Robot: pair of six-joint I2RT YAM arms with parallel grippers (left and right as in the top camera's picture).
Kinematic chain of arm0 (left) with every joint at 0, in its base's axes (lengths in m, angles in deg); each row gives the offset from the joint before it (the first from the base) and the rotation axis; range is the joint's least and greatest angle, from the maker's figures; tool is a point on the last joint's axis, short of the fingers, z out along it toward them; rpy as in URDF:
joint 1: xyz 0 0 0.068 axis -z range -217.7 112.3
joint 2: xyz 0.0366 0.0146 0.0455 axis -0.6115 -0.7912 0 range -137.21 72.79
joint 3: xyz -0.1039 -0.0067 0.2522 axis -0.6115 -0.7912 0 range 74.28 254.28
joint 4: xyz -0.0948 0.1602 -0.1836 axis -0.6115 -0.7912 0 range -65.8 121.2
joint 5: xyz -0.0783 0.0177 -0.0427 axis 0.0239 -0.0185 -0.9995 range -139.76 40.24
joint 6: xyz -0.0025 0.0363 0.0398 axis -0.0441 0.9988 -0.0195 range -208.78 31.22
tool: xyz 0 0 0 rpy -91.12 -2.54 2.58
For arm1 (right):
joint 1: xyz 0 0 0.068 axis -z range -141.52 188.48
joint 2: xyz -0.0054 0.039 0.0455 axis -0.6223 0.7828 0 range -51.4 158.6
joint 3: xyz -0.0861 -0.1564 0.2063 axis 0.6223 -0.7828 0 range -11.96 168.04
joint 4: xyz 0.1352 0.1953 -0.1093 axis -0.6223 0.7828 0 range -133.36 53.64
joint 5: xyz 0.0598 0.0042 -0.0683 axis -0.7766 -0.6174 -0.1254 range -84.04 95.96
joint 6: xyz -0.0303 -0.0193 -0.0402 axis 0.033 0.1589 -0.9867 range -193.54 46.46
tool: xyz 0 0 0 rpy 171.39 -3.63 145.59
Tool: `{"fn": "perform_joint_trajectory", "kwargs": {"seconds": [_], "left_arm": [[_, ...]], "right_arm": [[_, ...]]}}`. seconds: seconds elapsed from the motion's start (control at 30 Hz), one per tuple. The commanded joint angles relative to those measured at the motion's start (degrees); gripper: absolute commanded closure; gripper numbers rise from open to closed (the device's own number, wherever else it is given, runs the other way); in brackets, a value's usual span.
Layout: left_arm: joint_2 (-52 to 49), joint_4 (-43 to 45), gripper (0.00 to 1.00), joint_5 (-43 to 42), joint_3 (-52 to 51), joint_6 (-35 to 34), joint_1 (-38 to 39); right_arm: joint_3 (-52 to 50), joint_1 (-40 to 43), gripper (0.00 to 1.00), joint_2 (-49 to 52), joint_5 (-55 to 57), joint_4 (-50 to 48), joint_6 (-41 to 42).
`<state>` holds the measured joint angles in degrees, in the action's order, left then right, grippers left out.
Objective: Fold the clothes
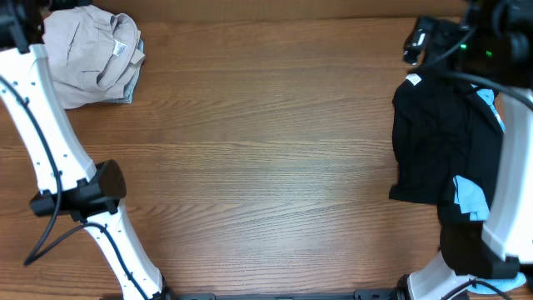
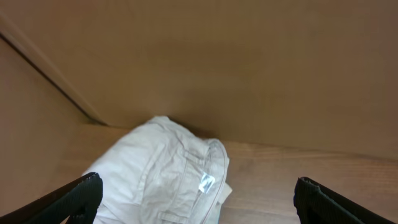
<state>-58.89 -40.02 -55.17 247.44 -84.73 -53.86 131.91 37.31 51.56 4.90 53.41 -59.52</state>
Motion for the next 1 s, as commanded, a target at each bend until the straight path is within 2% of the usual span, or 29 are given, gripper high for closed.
{"fn": "perform_joint_trajectory", "kwargs": {"seconds": [0.0,0.4,0.83,0.97], "left_arm": [[-2.6,-1.0,0.00,-0.6,-1.1,-1.5,-0.2],[-2.6,-1.1,0.00,-0.6,-1.4,-1.5,-0.2],[-2.6,-1.1,0.00,-0.6,-1.4,-1.5,-0.2],[-2.6,-1.1,0.00,-0.6,-1.4,-1.5,-0.2]], "right_arm": [[3.3,-0.1,0.00,-6.6,1.0,0.3,-0.9],[3.2,-0.1,0.00,-22.4,-5.7,0.3,-0.5],[1.6,-0.1,0.00,-24.9,-4.8,0.1,-2.4],[-5.5,-0.1,0.00,-24.7,-3.5,-8.1,-2.4]]}}
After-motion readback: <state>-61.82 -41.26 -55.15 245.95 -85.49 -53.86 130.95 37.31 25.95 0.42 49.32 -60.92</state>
